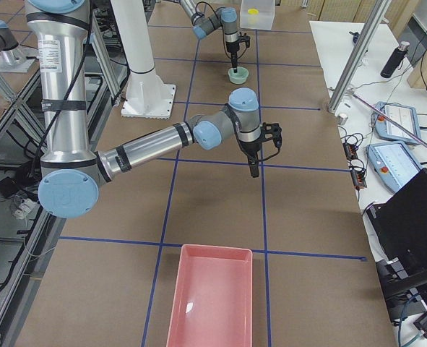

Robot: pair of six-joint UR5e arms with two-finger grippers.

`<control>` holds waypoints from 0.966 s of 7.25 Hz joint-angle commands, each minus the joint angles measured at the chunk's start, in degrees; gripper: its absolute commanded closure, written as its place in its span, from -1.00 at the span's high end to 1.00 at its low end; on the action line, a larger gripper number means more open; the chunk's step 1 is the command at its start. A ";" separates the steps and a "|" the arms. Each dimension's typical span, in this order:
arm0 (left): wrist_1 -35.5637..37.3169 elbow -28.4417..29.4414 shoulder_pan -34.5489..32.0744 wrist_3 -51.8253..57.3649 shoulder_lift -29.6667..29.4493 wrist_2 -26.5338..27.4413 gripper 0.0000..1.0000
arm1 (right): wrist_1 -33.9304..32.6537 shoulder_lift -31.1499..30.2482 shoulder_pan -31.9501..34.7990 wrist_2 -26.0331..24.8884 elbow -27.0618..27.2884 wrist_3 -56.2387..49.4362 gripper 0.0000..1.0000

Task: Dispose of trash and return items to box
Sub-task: 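Reach the left gripper to the pale green bowl and grasp its rim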

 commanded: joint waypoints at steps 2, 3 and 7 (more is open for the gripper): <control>-0.85 -0.18 0.68 -0.29 -0.22 0.32 -1.00 | 0.01 0.00 -0.01 0.01 -0.20 -0.01 1.00; -0.85 -0.62 0.50 -0.20 -0.13 0.24 -1.00 | 0.01 0.00 -0.01 0.01 -0.46 -0.01 1.00; -0.06 -3.70 -15.00 8.35 3.36 -11.41 -1.00 | 0.01 0.00 -0.18 0.01 -0.55 -0.01 1.00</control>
